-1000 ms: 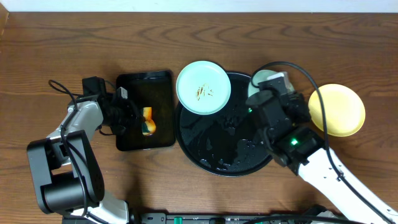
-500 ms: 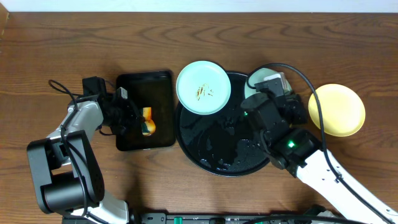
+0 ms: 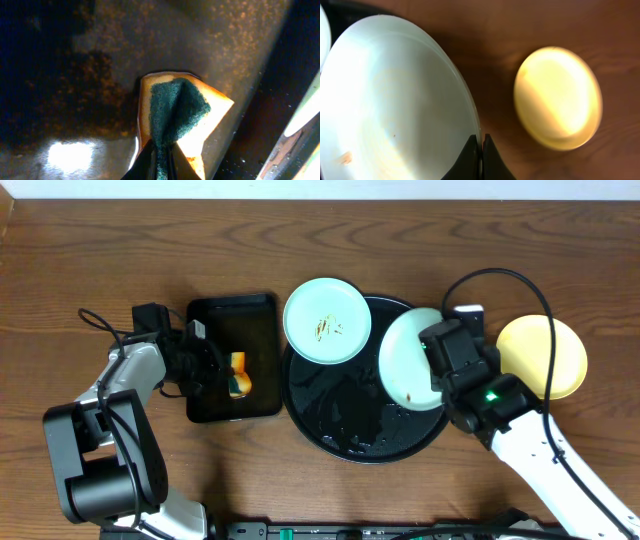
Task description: Clean dirty plates on tray and stack at the side
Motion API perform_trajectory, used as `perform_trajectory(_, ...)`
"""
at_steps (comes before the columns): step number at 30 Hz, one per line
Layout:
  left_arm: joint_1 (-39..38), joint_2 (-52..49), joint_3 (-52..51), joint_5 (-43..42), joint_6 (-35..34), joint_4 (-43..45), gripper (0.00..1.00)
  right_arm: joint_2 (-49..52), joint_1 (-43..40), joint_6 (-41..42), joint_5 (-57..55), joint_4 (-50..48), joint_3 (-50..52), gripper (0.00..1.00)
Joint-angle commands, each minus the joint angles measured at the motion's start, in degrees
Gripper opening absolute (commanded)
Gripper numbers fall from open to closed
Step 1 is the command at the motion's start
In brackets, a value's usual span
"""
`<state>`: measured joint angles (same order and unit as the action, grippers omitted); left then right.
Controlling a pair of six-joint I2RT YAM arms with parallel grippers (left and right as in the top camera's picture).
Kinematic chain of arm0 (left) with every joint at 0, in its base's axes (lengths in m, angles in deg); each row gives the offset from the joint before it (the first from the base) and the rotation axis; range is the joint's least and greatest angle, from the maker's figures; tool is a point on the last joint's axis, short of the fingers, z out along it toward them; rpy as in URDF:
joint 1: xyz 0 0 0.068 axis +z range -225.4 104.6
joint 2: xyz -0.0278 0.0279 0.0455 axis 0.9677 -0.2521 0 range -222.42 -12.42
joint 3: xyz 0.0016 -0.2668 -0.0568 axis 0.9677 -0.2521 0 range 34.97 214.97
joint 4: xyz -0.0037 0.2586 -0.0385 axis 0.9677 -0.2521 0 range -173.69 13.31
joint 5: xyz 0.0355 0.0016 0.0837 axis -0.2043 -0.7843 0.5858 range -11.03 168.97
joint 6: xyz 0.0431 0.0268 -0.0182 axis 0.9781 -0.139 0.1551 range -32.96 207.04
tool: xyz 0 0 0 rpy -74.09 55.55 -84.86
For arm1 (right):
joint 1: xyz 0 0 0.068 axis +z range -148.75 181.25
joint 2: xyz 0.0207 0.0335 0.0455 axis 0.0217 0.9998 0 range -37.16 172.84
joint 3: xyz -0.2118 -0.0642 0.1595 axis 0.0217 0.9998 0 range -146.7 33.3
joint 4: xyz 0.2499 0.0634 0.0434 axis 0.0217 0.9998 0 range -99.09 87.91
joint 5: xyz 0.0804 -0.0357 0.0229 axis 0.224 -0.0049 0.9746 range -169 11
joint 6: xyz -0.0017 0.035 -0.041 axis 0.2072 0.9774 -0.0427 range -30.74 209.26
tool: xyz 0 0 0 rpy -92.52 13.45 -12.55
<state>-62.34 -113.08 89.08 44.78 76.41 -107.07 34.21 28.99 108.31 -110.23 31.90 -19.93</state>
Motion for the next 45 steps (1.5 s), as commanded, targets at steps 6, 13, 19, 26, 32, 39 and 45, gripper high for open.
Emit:
perform_trajectory(6, -3.6, 9.8, -0.2, -1.8, 2.4, -0.7, 0.07, 6.6, -1.5, 4.7, 12.9, 1.5, -1.0, 0.01)
perform_trajectory(13, -11.9, 15.5, -0.2, -1.8, 2.5, -1.1, 0.07, 13.5, -1.5, 5.8, 12.9, 1.7, -1.0, 0.01)
perform_trajectory(19, -21.0, 15.7, -0.2, -1.8, -2.0, -0.8, 0.07, 18.7, -1.5, 5.8, 14.4, 1.7, -1.0, 0.01)
perform_trajectory(26, -30.7, 15.7, -0.2, -0.5, -8.0, 1.8, 0.07, 24.0, -1.5, 5.8, 19.0, 1.2, -1.0, 0.17)
perform_trajectory(32, -36.5, 15.7, -0.2, 3.8, -11.5, 2.9, 0.07, 25.7, -1.8, 5.5, 19.0, -0.8, -1.0, 0.69)
perform_trajectory(39, -41.7, 15.7, -0.2, 11.5, -21.2, 3.6, 0.08, 25.7, -6.6, 5.5, 21.6, -6.4, -1.1, 0.55)
perform_trajectory(45, -46.7, 15.3, -0.2, 18.7, -26.7, 4.1, 0.08, 25.7, -10.7, 4.0, 31.4, -8.9, -1.1, 0.18)
